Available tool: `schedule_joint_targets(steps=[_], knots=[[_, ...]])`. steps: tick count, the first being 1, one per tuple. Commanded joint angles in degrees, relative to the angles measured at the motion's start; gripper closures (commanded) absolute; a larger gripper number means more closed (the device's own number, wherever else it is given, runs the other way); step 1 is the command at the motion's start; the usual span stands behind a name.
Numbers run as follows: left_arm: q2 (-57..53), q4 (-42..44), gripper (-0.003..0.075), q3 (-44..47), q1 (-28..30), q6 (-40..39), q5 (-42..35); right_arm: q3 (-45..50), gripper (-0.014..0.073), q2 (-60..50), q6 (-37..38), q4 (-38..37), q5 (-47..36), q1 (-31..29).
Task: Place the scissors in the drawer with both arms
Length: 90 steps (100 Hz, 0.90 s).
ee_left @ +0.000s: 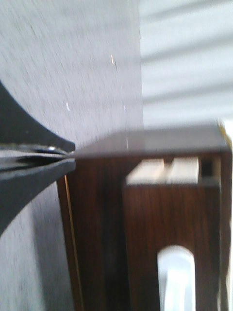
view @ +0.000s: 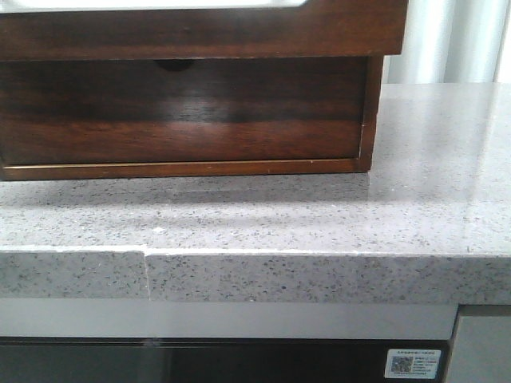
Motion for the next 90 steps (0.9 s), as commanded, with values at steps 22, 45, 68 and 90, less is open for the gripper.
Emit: schedule_joint_targets(steps=[22,45,68,90], knots=[[-1.86,0.36,0.0739,1.35,11.71,-0.66,9.29,-1.48,0.0650,1.00,-0.01,1.02,-4.01,-0.15],[-1.86,0.28,0.0738,1.25,11.08,0.09,15.14,-1.48,0.0650,1.00,-0.01,1.02,-4.12,-0.15],[-1.86,0.28,0.0738,1.25,11.08,0.09,15.14,-1.48,0.0650,1.00,-0.01,1.02,-4.12,-0.15],[-1.86,0.28,0.0738,1.25,11.08,0.09,15.14,-1.48,0.0650,1.00,-0.01,1.02,-4.12,-0.15]])
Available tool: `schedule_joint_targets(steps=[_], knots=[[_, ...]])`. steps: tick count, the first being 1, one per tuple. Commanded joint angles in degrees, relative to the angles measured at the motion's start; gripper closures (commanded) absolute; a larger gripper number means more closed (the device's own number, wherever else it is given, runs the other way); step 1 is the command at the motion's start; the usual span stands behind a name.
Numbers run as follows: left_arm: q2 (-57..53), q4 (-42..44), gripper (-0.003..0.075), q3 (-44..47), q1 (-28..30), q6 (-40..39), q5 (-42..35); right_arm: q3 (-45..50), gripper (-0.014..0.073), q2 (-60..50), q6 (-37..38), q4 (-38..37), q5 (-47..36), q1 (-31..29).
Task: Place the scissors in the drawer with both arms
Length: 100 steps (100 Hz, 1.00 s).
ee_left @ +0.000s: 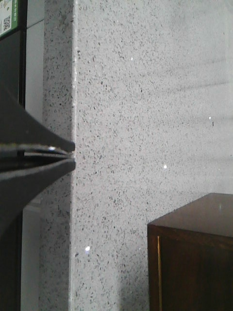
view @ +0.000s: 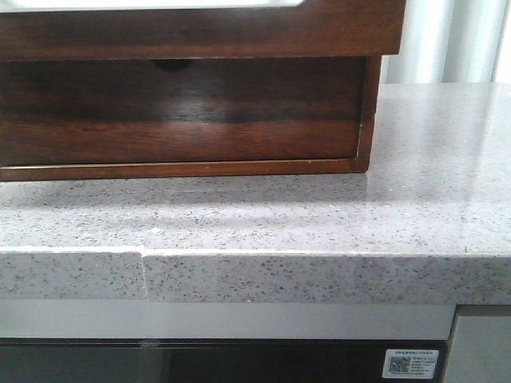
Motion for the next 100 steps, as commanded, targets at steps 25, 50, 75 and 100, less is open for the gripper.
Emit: schedule_joint_targets(steps=[25,50,75,100], knots=[[-1.86,-0.28,0.0738,1.25,-0.29,0.02,-2.21,-1.48,0.0650,1.00,-0.01,1.00,-4.12,-0.15],[-1.86,-0.28,0.0738,1.25,-0.29,0.02,-2.21,1.15,0.0650,1.00,16.36,-14.48,-12.81,-2.41],[-1.86,-0.28,0.0738,1.25,-0.29,0.02,-2.21,4.34,0.0650,1.00,47.13,-40.41,-30.57,-15.09],[-1.86,-0.28,0.0738,1.25,-0.29,0.02,-2.21,4.34,0.0650,0.57,48.98,-39.94,-30.16,-35.29]])
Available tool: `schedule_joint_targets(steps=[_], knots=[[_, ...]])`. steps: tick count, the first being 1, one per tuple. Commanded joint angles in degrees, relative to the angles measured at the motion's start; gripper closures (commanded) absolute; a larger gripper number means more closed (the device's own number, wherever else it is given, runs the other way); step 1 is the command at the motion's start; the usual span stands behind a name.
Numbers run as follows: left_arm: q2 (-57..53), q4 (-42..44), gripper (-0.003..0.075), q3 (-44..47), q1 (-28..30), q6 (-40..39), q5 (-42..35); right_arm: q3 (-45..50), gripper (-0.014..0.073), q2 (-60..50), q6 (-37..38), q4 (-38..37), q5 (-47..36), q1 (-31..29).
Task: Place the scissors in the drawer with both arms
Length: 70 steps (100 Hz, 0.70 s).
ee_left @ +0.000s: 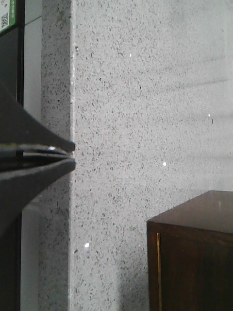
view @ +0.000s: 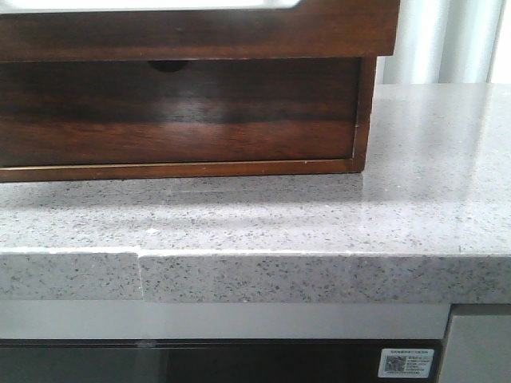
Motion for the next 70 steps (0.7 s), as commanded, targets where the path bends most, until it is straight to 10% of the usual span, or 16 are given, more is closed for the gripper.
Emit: schedule_joint_targets(steps=[1,70], knots=[[-1.86,-0.28,0.0738,1.25,-0.29,-0.10,-2.21,0.48,0.0650,0.50,0.60,-0.37,-3.08,-5.34],[-1.86,-0.28,0.0738,1.25,-0.29,-0.10,-2.21,0.48,0.0650,-1.14,-7.91,9.61,23.92,-14.07]])
